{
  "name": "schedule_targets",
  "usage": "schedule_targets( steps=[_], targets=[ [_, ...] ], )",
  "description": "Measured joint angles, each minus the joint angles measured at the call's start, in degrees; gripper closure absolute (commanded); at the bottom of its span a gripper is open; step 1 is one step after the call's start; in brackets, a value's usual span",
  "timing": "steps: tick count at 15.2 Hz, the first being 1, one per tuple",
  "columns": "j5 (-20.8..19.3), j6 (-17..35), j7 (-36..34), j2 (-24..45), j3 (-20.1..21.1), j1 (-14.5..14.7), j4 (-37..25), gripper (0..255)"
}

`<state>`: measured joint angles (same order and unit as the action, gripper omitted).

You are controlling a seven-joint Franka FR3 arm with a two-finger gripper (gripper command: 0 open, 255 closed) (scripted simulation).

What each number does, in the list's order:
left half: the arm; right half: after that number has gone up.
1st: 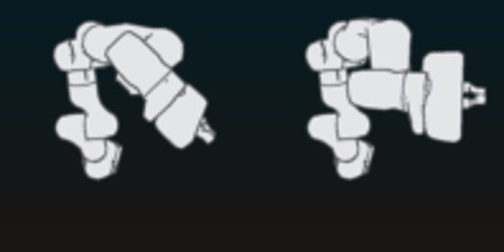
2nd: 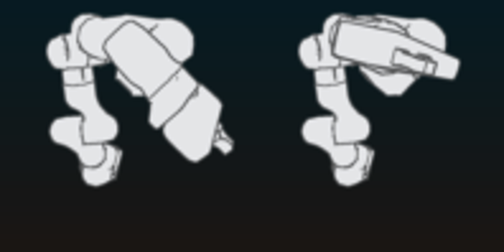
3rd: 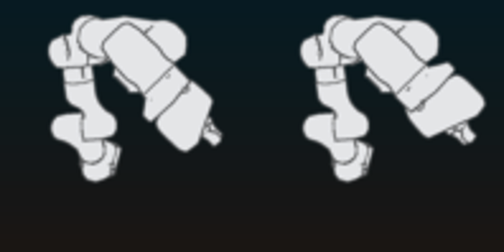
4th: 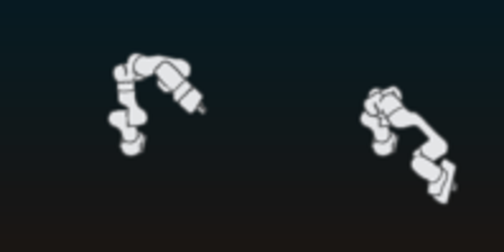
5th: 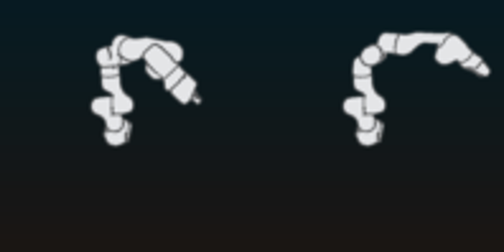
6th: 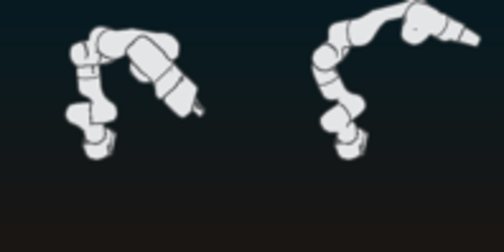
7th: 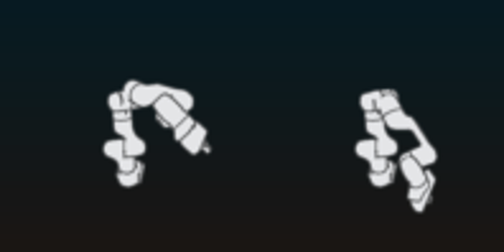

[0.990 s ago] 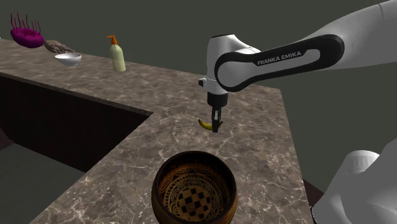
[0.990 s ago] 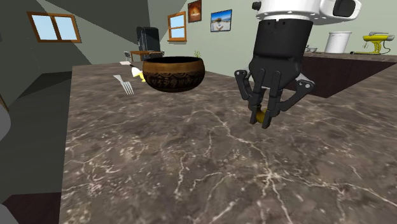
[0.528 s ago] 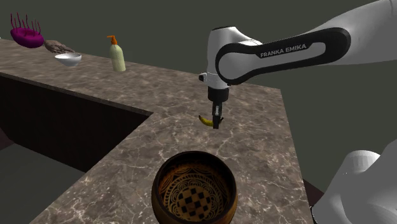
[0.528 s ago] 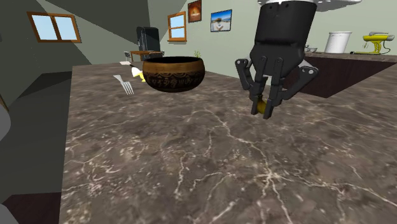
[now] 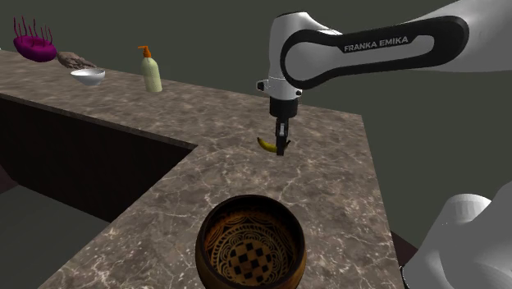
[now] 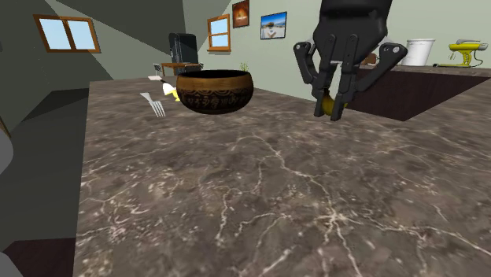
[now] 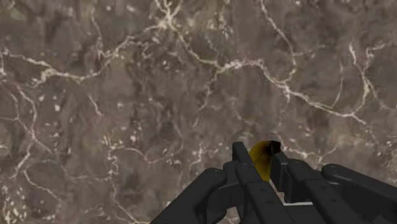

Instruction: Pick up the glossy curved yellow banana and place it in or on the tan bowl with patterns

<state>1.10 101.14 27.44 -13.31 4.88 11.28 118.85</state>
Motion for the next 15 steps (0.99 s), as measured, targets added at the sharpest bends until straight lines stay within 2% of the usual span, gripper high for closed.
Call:
schedule_targets(
  steps=[15],
  targets=[
    [-0.09, -11.73, -0.06, 0.44, -0.11, -0.08, -12.16, 255]
  ],
)
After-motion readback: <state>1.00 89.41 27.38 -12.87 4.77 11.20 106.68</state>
